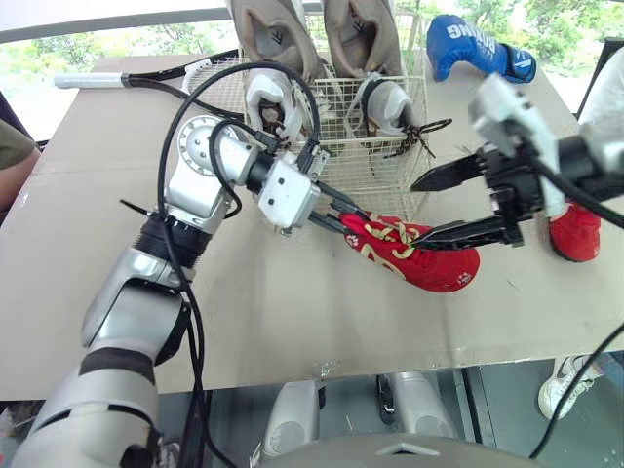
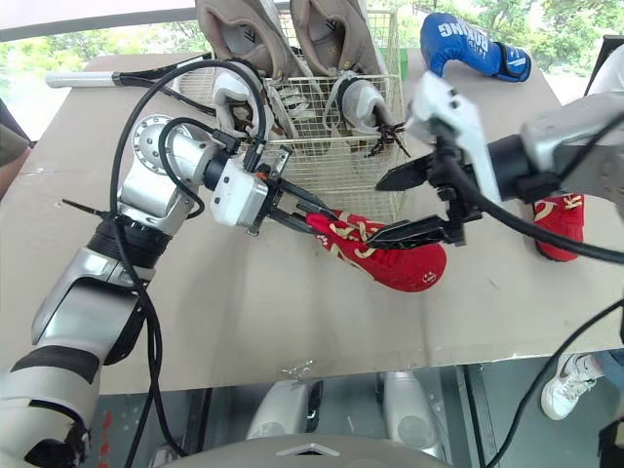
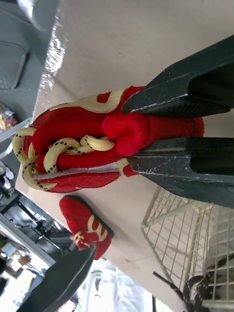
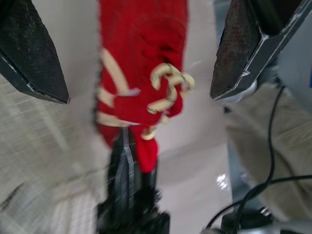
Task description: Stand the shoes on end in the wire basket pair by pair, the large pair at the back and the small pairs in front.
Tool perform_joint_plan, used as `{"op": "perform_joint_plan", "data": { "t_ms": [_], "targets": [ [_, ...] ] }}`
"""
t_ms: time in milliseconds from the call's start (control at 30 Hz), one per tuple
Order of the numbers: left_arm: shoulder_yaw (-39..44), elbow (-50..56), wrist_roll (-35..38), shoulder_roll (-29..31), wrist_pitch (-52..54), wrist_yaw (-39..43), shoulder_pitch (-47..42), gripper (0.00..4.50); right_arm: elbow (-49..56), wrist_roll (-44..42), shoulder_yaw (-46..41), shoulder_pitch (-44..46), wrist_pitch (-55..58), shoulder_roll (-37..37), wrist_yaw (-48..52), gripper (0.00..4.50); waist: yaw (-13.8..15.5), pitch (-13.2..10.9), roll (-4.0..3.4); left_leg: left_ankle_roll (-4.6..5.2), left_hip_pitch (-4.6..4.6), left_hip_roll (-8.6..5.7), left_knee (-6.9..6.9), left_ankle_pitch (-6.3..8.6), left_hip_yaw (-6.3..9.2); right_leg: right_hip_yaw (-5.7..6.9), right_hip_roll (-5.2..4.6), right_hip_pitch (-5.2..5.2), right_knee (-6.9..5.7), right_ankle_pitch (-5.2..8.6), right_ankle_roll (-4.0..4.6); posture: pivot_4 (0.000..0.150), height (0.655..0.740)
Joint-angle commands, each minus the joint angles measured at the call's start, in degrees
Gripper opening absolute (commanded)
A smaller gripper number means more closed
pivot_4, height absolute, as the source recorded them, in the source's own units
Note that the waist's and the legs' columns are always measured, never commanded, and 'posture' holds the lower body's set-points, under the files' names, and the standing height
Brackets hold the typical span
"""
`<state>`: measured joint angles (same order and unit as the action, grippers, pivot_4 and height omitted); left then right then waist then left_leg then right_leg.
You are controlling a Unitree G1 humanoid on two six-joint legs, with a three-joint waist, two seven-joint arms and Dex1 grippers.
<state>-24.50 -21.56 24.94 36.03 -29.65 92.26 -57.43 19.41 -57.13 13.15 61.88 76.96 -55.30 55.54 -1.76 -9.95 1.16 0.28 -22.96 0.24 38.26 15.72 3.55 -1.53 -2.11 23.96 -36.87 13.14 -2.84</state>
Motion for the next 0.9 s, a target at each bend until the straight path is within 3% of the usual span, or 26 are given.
{"op": "perform_joint_plan", "data": {
  "t_ms": [33,100,167,333,400,433,567,633,700,800,900],
  "targets": [
    [-0.85,-1.89,2.09,-0.75,-5.02,0.24,-2.68,0.24,-2.76,4.74,4.74,2.56,1.26,0.42,1.48,4.24,0.21,0.00,-0.01,0.02,-0.01,-0.02,0.01,0.01,0.00,0.01,-0.02,0.00,0.00,0.00,-0.02,0.150,0.7400],
    [-1.24,-2.78,2.45,-1.16,-6.60,0.24,-3.13,0.24,-3.32,6.25,6.60,2.66,1.21,0.41,3.07,3.73,0.46,-0.01,-0.01,0.03,-0.01,-0.04,0.02,0.02,0.01,0.01,-0.04,0.00,0.00,0.00,-0.03,0.150,0.7400],
    [-1.16,-3.63,2.30,-1.89,-8.45,0.24,-3.50,0.24,-3.43,7.18,7.71,2.81,1.52,0.77,3.91,2.94,0.70,-0.01,-0.02,0.03,-0.01,-0.04,0.03,0.02,0.00,0.01,-0.05,0.02,-0.01,-0.01,-0.04,0.150,0.7400],
    [-0.59,-4.65,2.57,-3.29,-10.42,0.24,-3.72,0.24,-1.95,9.12,8.11,1.18,1.53,0.22,5.32,0.51,0.97,-0.01,-0.02,0.03,-0.01,-0.04,0.05,0.02,0.02,0.03,-0.04,0.05,-0.08,-0.01,-0.04,0.150,0.7400],
    [0.05,-4.36,4.26,-3.41,-7.07,0.24,-3.44,0.24,-0.87,8.75,6.76,0.11,2.18,0.58,4.87,0.08,0.96,-0.01,-0.02,0.03,-0.01,-0.04,0.06,0.02,0.02,0.03,-0.04,0.04,-0.08,-0.01,-0.04,0.150,0.7400],
    [0.77,-4.10,5.17,-3.63,-5.41,0.24,-3.23,1.26,-0.44,8.58,6.02,-0.35,2.42,0.88,4.55,0.00,0.96,-0.01,-0.02,0.03,-0.01,-0.04,0.07,0.02,0.02,0.03,-0.04,0.04,-0.10,-0.01,-0.04,0.150,0.7400],
    [5.05,-0.16,8.11,-3.57,5.27,-1.30,-1.21,2.84,2.41,6.70,-0.49,-4.17,3.44,2.82,1.05,0.00,0.92,-0.01,-0.02,0.03,-0.01,-0.04,0.07,0.02,0.03,0.03,-0.04,0.05,-0.13,-0.01,-0.04,0.150,0.7400],
    [7.29,5.58,12.65,-0.30,19.48,-3.59,1.69,3.96,4.68,4.38,-6.35,-8.20,3.66,4.18,-1.12,0.00,0.86,-0.01,-0.01,0.03,-0.01,-0.04,0.06,0.02,0.05,0.04,-0.03,0.06,-0.15,-0.01,-0.05,0.150,0.7400],
    [9.76,10.94,17.14,3.49,31.65,-5.64,5.51,3.96,6.98,1.40,-12.49,-12.45,3.86,6.10,-3.51,0.00,0.57,0.01,0.01,0.03,-0.01,-0.03,0.07,0.02,0.07,0.04,-0.03,0.05,-0.17,0.00,-0.06,0.150,0.7400],
    [17.75,17.07,26.45,7.57,49.46,-16.42,11.84,3.96,12.90,-1.14,-21.45,-20.79,-1.41,10.78,-8.53,0.00,0.06,-0.01,-0.02,0.05,0.02,0.05,0.02,0.03,0.21,0.07,0.01,0.05,-0.29,0.01,-0.07,0.150,0.7400],
    [25.82,22.12,30.71,9.30,57.12,-25.55,19.50,3.96,16.08,-4.09,-27.95,-25.79,-6.40,18.52,-16.30,0.00,-0.03,0.03,0.04,0.05,0.09,0.07,0.10,0.03,0.30,0.14,0.00,-0.06,-0.27,0.01,-0.07,0.150,0.7400]
  ]
}}
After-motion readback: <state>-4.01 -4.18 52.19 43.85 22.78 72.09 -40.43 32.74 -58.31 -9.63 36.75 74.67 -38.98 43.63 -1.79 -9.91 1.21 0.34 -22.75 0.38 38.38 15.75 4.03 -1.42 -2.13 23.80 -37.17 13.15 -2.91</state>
